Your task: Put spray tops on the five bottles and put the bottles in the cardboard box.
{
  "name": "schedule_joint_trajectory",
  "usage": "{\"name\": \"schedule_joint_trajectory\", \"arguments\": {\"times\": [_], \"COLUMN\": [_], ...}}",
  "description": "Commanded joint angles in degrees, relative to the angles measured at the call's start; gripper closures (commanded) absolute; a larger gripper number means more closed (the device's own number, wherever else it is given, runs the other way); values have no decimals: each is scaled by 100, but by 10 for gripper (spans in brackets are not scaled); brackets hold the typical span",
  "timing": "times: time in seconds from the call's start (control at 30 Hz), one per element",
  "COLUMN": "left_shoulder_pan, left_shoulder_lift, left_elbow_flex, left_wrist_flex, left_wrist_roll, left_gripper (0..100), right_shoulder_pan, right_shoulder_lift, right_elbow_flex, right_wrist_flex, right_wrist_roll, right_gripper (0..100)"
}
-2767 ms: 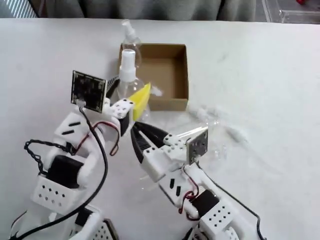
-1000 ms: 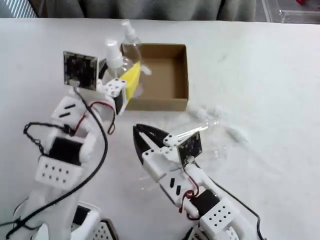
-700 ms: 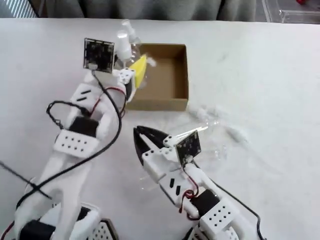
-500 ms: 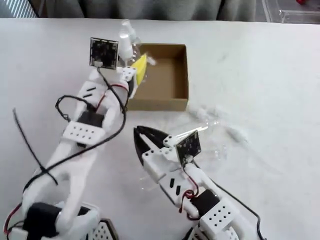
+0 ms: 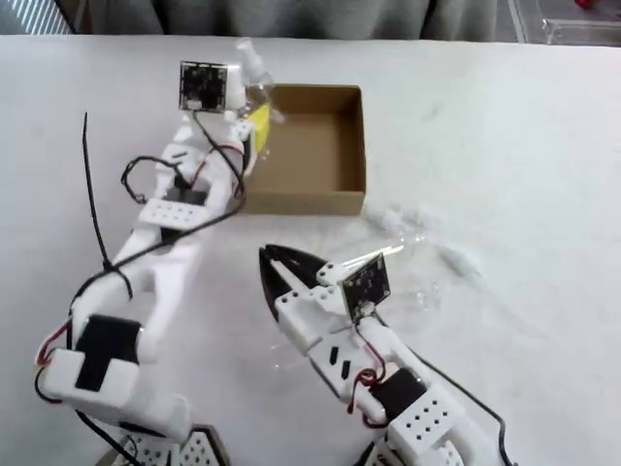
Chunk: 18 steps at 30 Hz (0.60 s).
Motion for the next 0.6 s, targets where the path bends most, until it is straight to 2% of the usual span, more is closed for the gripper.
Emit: {"name": "schedule_joint_trajectory", "arguments": {"times": [0.0, 0.57], "left_shoulder_pan": [-40, -75], "left_shoulder_lift": [110, 1226], "left_elbow_flex": [-536, -1433], "left_wrist_flex": [-158, -132], "left_wrist_roll": [26, 26], "left_gripper": [921, 921], "right_shoulder_pan": [-48, -75], "right_shoulder_lift": [-57, -57], "right_elbow_flex": [70, 70], "right_wrist_flex": [22, 22], "right_wrist_roll": [62, 62], "right_gripper": [983, 983]}}
